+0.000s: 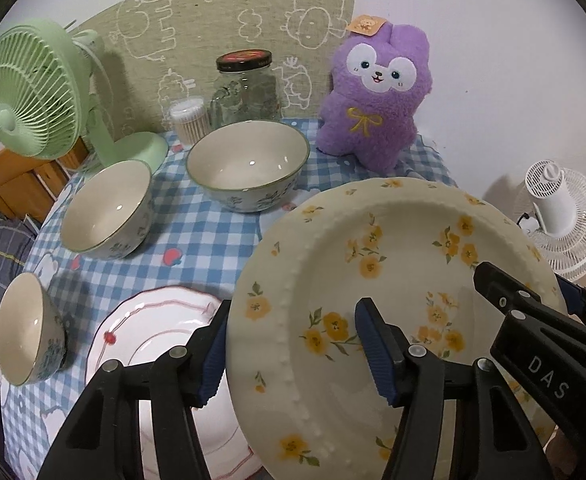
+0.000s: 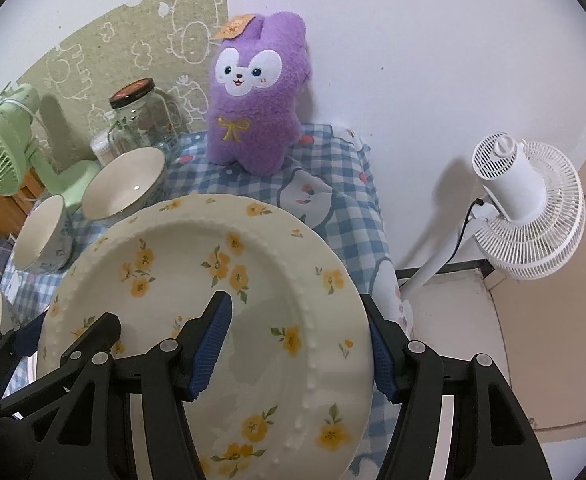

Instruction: Organize plates and bowls

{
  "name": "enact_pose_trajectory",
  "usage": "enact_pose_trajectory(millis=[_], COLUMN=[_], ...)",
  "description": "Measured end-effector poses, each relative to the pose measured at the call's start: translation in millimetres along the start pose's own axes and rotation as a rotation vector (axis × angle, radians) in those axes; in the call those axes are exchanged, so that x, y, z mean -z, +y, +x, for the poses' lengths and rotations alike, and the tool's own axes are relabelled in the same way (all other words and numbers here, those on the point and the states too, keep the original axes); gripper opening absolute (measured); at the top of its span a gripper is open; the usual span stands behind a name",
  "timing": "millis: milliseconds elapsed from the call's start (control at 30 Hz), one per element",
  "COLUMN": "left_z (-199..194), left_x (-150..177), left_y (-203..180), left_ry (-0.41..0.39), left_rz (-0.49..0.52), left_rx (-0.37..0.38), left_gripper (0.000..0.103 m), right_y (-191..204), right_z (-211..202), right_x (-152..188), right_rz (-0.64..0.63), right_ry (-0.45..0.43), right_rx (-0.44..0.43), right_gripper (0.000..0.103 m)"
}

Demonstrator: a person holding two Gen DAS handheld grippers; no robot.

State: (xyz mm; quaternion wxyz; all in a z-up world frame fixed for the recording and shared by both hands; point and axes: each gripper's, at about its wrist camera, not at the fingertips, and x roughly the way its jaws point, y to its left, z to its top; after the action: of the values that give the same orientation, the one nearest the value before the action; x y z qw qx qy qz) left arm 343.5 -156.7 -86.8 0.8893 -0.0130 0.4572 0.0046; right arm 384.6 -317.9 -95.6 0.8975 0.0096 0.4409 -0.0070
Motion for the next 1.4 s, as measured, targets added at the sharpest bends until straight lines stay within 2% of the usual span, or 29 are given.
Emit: enact_pose_trajectory(millis=[467,833,1400], left_z=[-40.4,-69.2,-75.9], left_x=[45.7,84.2,139.9], left_y=[23.8,28.2,23.9], left_ry=[0.000,-0.015,0.034], left_rz=[0.026,0.056,0.073], left_rx=[0.013,0.033,0.069], left_gripper=[0.060,0.060,0.060], right_y=[15.0,16.9,7.4], right_z=[-49.2,-82.5,-97.3], right_x=[53.4,96.5,156.2], right_rz=[0.026,0.047,0.080], right_ry=[-0.005,-0.017,0.026], right_rx=[0.009,0.034,0.067], right_gripper=[0.067,0.066,0.067])
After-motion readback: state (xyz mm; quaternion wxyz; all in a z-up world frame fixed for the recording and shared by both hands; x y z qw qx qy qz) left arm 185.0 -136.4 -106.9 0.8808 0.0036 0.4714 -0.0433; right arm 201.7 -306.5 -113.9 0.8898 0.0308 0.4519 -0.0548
